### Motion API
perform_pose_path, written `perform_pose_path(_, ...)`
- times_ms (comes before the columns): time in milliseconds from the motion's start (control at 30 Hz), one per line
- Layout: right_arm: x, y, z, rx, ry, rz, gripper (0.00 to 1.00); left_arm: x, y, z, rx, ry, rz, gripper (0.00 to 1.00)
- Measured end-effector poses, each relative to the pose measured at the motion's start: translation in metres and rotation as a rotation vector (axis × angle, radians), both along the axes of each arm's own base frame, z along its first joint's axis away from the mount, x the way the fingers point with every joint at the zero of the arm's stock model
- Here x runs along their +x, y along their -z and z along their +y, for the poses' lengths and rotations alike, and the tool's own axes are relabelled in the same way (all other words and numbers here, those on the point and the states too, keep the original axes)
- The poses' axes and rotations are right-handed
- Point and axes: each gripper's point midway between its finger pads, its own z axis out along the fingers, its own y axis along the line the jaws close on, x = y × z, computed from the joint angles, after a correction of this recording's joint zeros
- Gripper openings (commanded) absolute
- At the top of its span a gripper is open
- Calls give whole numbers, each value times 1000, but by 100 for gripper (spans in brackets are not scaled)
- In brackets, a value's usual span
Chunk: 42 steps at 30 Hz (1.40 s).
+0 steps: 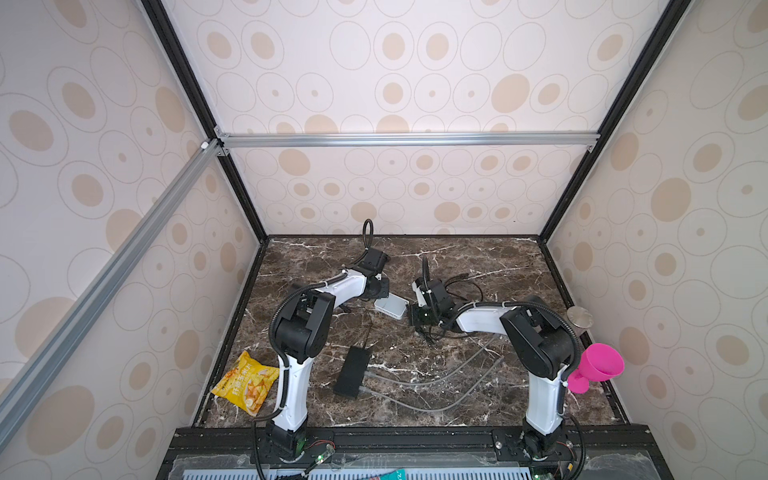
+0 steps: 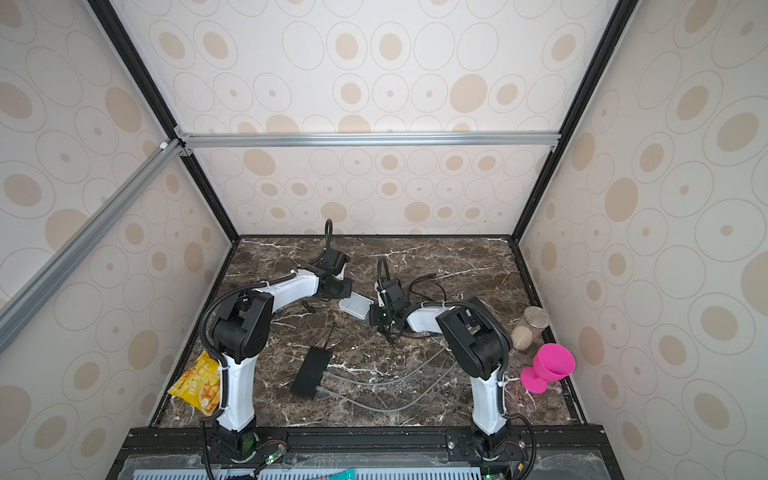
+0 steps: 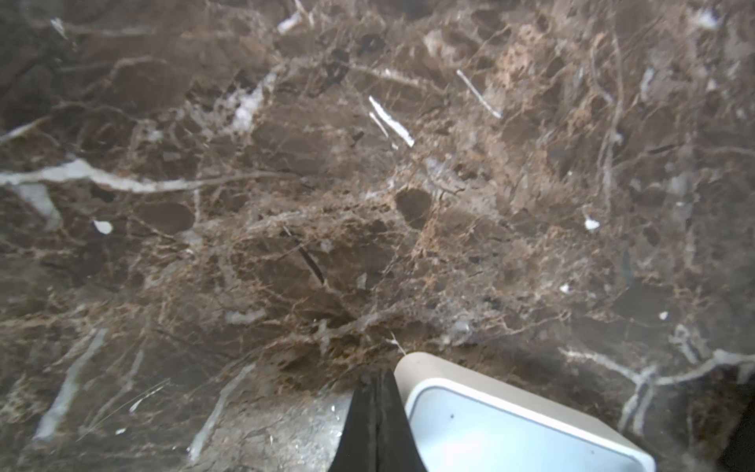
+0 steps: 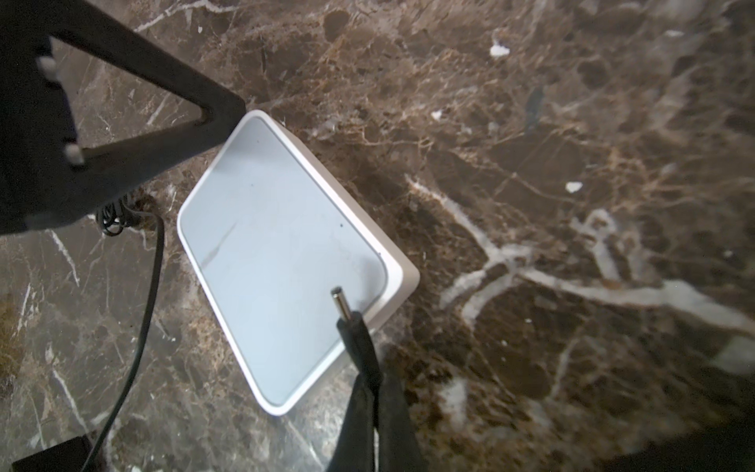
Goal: Insert the plug into the switch port
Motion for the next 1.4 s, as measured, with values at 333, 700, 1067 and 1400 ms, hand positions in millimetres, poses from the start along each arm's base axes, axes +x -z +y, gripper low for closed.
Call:
perform_pose_path(333,-16,-72,-18,75,-17,-101,0,14,-23,24,32,86,-53,31)
perform_pose_path(700,9,-121,-48,-240,-346,-87,0,10,-46,-13,-116,259,-59,44)
perform_pose_path(1067,-34,-26,-78,-435,-512,163,0,5,-40,-11,-76,306,-19,45)
perform_pose_path(1400,-31,-9,-62,-435,-552,187,0,-3,-4,-7,-48,316,77,45)
